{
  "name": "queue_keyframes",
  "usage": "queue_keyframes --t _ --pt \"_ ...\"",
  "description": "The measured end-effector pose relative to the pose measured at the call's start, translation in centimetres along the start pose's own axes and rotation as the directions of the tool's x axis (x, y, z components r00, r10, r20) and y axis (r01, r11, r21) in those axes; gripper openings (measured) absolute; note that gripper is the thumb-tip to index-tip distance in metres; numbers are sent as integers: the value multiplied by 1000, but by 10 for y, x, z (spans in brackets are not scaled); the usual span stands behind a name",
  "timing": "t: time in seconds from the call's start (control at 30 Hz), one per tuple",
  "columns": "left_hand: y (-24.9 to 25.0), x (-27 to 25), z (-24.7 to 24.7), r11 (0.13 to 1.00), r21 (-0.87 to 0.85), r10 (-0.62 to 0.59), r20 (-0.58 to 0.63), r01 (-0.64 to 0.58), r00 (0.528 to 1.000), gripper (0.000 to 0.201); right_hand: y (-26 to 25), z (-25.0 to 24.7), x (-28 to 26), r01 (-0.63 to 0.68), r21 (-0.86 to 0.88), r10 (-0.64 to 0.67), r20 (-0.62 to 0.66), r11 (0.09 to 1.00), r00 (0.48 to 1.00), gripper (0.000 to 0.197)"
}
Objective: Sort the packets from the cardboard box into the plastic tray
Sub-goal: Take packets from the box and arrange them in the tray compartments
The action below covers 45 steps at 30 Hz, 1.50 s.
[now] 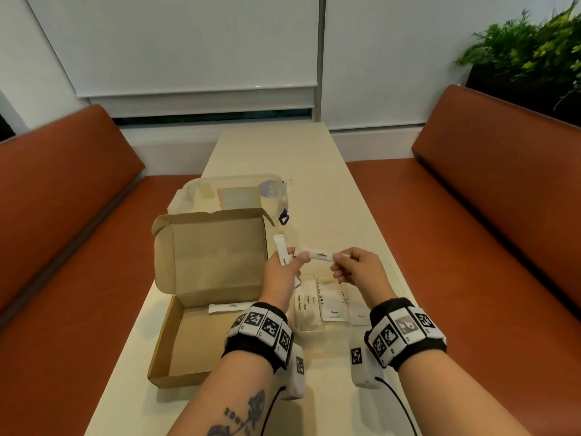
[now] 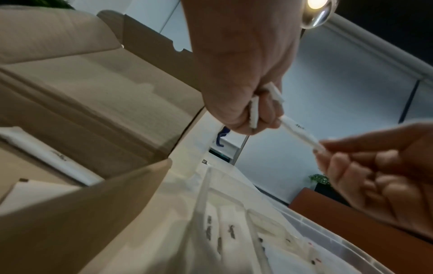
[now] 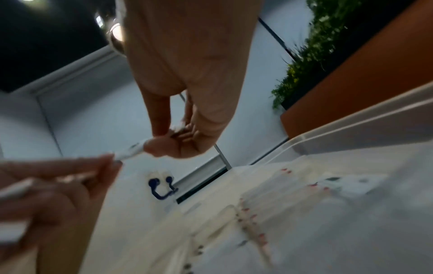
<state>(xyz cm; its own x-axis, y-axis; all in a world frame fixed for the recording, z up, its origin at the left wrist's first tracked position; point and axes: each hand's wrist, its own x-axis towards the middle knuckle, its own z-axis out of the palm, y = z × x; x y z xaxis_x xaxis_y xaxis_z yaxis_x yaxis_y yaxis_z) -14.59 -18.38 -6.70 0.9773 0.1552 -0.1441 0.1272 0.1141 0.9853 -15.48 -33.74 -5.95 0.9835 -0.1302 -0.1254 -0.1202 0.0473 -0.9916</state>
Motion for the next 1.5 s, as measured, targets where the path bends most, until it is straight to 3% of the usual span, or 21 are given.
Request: queue_keyframes --t 0.07,0.23,0.37,0.43,0.5,0.6,0.7,0.87,0.97,1.17,1.4,1.5 --pt "2 2 -1 1000 -17 18 -24 -18 1000 21 4 -1 -1 -31 -48 34 53 998 998 10" --pt "0 3 -2 999 42 7 12 -8 1000 10 6 4 -2 66 -245 -45 91 967 995 9" --pt "-4 4 -6 999 39 -32 -13 33 999 13 3 4 -1 17 -100 -10 66 995 998 5" --pt "-6 4 -9 988 145 -69 50 61 996 9 0 2 2 34 -15 -35 -27 999 999 14" --pt "-9 2 -11 966 254 -75 130 40 989 10 -3 0 7 89 -78 -98 -113 993 989 23" --pt "-8 1 -11 966 257 -15 160 -27 987 16 -12 3 14 111 -233 -128 -60 966 990 28" --pt "-7 1 -8 941 331 4 214 -77 977 11 -15 9 18 115 -269 -118 5 956 993 29" --pt "-10 3 -6 956 292 -3 122 -33 992 8 -4 18 12 -14 -136 15 3 991 1000 23" --pt "-14 5 -8 954 299 -10 115 -25 993 10 6 22 5 -55 -104 62 61 993 996 11" --pt "-17 9 -12 931 364 -37 89 2 995 18 14 28 2 -147 -59 150 62 987 987 6" --pt "-22 11 -14 923 385 -42 63 14 997 7 18 37 2 -186 -40 188 63 982 980 17" --pt "-21 12 -16 916 400 -18 55 -5 998 13 21 35 4 -197 -88 200 31 977 979 15"
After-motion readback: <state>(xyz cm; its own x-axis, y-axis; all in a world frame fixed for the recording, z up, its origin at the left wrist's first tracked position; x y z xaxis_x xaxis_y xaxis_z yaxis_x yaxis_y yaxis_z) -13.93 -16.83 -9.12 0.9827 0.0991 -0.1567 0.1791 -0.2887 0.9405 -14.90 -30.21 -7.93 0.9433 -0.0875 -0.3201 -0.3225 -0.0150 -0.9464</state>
